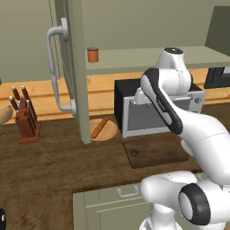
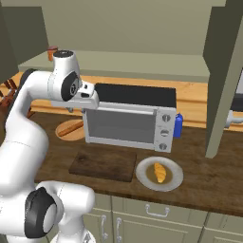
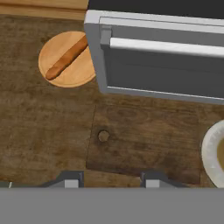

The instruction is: From the different types of pastries on the counter, select a croissant and place it on the cutting board. Then retrieve a jar of jam from the cabinet and place it alongside the croissant on the cutting board.

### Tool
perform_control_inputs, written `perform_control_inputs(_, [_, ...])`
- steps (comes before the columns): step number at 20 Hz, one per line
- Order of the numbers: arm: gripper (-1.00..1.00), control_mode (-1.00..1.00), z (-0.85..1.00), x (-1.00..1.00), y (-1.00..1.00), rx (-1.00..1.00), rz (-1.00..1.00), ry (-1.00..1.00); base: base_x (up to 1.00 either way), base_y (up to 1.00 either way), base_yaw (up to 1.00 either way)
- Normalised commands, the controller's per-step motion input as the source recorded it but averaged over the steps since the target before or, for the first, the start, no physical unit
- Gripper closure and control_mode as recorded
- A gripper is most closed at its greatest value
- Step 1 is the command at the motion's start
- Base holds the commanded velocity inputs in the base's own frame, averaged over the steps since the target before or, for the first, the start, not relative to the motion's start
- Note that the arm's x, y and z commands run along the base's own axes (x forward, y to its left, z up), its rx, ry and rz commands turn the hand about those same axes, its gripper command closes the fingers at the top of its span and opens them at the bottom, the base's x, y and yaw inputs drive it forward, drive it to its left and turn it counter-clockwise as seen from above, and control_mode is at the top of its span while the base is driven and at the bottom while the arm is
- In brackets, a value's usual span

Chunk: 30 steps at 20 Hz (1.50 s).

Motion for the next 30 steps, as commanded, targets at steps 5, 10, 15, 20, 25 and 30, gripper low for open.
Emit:
perform_control_inputs(5, [-1.0, -1.0, -0.35, 0.0, -0.21, -0.02, 0.0, 0.01, 0.0, 0.0, 0.0])
perform_control_inputs(10, [-1.0, -1.0, -0.96, -0.02, -0.58, -0.17, 0.07, 0.0, 0.0, 0.0, 0.0])
perform_control_inputs(15, [-1.0, -1.0, -0.87, -0.01, -0.81, -0.07, 0.13, 0.0, 0.0, 0.0, 0.0])
perform_control_inputs(20, [-1.0, -1.0, -0.31, -0.04, -1.0, 0.11, 0.08, -0.04, 0.0, 0.0, 0.0])
perform_control_inputs(25, [-1.0, -1.0, -0.11, -0.02, -1.0, 0.13, 0.06, 0.0, 0.0, 0.0, 0.0])
perform_control_inputs(30, [-1.0, -1.0, -0.2, 0.0, -1.0, 0.04, 0.03, 0.03, 0.0, 0.0, 0.0])
